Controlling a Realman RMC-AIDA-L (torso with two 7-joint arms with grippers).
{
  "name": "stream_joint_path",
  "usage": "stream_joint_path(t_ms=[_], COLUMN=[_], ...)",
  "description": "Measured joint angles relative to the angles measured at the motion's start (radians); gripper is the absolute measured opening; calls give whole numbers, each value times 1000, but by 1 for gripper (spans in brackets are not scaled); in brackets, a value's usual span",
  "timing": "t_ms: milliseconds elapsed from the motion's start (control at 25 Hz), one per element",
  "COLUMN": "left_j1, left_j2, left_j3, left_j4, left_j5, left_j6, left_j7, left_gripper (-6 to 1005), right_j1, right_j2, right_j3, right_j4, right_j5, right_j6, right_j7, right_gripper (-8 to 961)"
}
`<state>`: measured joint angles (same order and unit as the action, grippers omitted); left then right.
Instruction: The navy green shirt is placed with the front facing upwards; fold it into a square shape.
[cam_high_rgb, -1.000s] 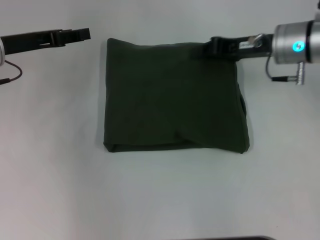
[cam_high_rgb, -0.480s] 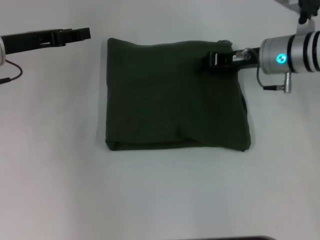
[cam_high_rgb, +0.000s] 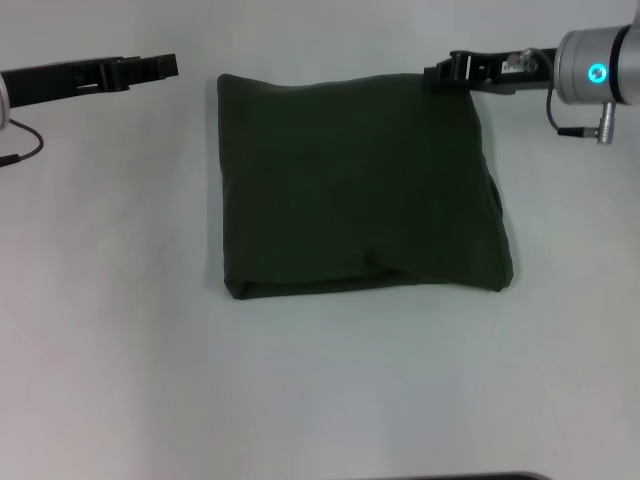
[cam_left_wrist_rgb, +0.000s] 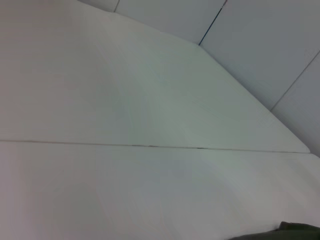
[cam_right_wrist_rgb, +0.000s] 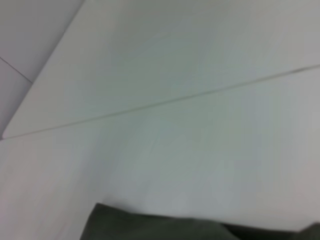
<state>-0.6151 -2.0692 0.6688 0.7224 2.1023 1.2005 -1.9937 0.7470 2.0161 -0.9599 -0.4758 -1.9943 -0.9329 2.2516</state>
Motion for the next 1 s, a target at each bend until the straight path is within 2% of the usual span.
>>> stream_joint_path(t_ms=[280, 480, 640, 1000], left_j1=[0, 0, 0, 2], left_j2=[0, 0, 0, -2], left_j3=[1, 0, 0, 1], left_j4=[0, 0, 0, 0], left_j5=[0, 0, 0, -1], left_j6=[-1, -1, -1, -1], left_j7=[-5, -5, -5, 0], left_gripper=[608, 608, 608, 608], right_j1=[-23, -26, -26, -26], right_j2=[-16, -14, -10, -28], right_j3=[15, 51, 50, 51], right_j4=[-62, -66, -39, 10], right_j5=[-1, -1, -3, -94], right_j6=[48, -35, -36, 53], right_j7=[9, 10, 11, 70], right_gripper=[0, 1, 0, 0])
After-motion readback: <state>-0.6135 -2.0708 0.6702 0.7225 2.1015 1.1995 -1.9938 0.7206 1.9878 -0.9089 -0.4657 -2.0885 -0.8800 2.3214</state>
